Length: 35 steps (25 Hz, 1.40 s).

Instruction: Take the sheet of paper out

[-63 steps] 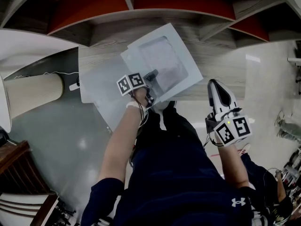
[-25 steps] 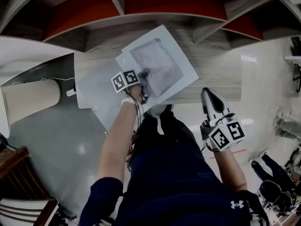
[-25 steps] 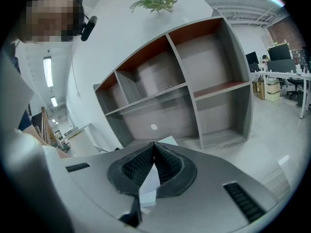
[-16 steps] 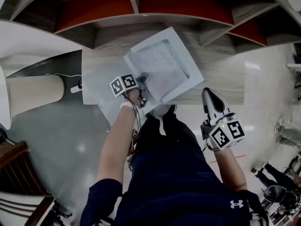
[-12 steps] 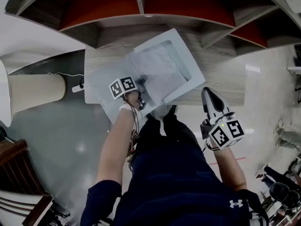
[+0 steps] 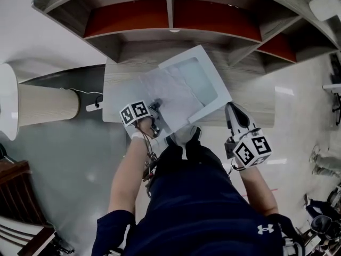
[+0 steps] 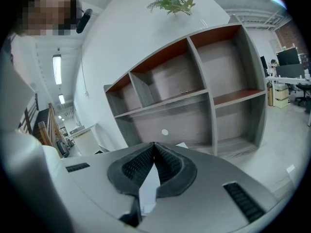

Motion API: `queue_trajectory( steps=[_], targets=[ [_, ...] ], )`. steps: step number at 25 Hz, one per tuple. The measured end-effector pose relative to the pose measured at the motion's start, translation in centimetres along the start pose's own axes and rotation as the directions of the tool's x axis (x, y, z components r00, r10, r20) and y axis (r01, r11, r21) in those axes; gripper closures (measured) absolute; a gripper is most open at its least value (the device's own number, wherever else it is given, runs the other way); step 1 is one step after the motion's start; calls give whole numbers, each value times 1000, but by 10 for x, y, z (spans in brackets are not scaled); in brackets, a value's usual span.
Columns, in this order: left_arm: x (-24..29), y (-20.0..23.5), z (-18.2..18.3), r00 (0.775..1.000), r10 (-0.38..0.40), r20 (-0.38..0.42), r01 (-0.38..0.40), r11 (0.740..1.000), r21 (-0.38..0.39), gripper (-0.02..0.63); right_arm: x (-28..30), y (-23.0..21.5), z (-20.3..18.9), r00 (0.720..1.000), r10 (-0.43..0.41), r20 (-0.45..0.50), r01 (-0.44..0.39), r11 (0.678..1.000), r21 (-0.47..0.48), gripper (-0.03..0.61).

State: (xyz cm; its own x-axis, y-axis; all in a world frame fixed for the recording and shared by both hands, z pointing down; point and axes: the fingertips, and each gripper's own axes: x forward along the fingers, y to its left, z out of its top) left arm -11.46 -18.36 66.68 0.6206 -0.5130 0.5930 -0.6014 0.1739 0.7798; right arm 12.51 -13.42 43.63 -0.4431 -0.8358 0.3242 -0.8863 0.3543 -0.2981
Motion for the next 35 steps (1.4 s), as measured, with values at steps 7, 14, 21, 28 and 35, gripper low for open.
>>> queue_trajectory(
  steps=[7, 14, 21, 28, 35],
  targets=[
    [-34, -9, 4, 999, -25, 33, 25, 1000, -2, 598, -7, 2, 10, 1000, -10, 16, 10, 1000, -11, 566],
    [-64, -25, 4, 995, -69, 71, 70, 998, -7, 598, -7, 11, 16, 1000, -4, 24, 4, 1000, -24, 566],
    [-88, -43, 8, 987, -120, 110, 120, 993, 5, 598, 2, 17, 14, 1000, 3, 14, -3, 1000, -16, 566],
    [-105, -52, 12, 982, -133, 135, 130, 991, 29, 598, 6, 22, 13, 1000, 13, 11, -13, 1000, -16, 566],
    [-123, -85, 18, 969, -187, 159, 172, 980, 102, 598, 7, 21, 14, 1000, 14, 14, -14, 1000, -15, 566]
  ],
)
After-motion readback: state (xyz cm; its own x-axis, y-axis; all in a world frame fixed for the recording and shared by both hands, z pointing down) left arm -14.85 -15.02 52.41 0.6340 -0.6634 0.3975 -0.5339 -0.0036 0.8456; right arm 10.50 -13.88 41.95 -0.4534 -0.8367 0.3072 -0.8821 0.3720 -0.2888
